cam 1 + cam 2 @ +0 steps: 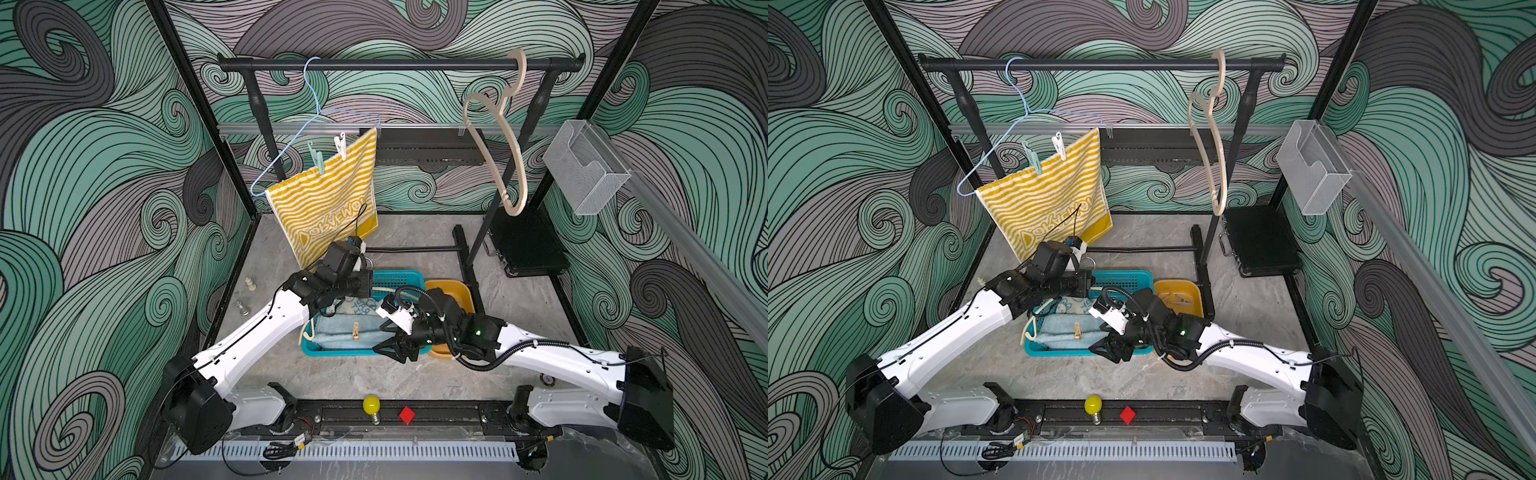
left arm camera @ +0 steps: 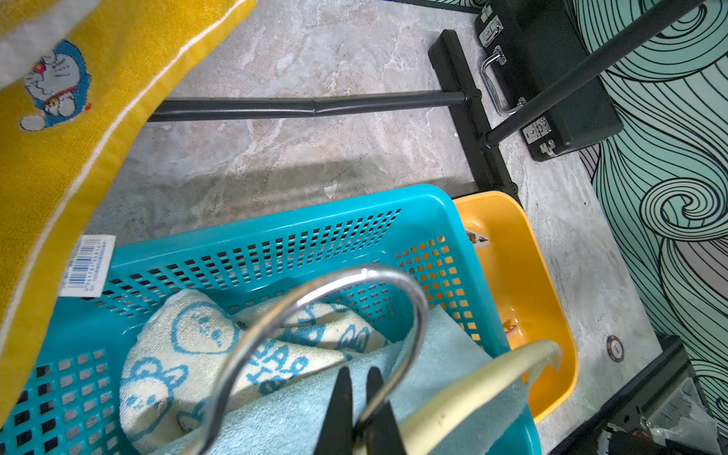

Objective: Remove the clothespins securing towels to the hanger
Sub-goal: Remove the clothespin from the hanger.

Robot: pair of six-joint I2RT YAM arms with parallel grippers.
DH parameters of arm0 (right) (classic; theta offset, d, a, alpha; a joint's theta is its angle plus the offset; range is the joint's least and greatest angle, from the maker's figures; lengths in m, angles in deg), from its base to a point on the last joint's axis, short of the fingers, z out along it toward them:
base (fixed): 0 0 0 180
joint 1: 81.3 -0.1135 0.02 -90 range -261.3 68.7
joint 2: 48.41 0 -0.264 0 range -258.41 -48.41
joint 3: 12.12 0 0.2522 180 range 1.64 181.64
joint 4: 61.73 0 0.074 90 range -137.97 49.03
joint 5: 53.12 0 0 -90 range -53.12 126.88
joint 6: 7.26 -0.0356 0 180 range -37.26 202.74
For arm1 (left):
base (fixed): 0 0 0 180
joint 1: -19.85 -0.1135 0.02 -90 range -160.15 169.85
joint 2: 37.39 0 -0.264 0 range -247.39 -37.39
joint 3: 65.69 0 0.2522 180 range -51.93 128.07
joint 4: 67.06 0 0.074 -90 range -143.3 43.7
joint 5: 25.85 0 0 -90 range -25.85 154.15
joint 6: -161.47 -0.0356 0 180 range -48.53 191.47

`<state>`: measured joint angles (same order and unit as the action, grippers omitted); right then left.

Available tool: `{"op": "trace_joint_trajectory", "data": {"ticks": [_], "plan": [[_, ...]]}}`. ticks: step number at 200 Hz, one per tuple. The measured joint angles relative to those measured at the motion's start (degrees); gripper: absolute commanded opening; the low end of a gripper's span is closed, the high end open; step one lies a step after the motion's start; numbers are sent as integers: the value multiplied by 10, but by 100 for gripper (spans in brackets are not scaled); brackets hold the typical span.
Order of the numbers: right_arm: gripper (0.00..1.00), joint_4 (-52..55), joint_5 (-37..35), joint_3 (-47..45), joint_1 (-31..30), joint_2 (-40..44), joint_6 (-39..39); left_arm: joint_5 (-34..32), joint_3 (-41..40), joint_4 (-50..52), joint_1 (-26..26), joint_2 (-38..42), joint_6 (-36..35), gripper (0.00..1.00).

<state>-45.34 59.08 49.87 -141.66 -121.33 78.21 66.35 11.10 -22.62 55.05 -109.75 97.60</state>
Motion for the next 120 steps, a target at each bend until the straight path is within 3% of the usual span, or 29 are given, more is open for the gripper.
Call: {"op": "trace_joint_trajectory", "data": {"ticks": [75,120], "plan": [[61,-35,-14,57,-28,-104,14,0,-2,0,2,0,0,0],[61,-42,-21,63,-31,-125,19,1,-2,0,2,0,0,0]]}}
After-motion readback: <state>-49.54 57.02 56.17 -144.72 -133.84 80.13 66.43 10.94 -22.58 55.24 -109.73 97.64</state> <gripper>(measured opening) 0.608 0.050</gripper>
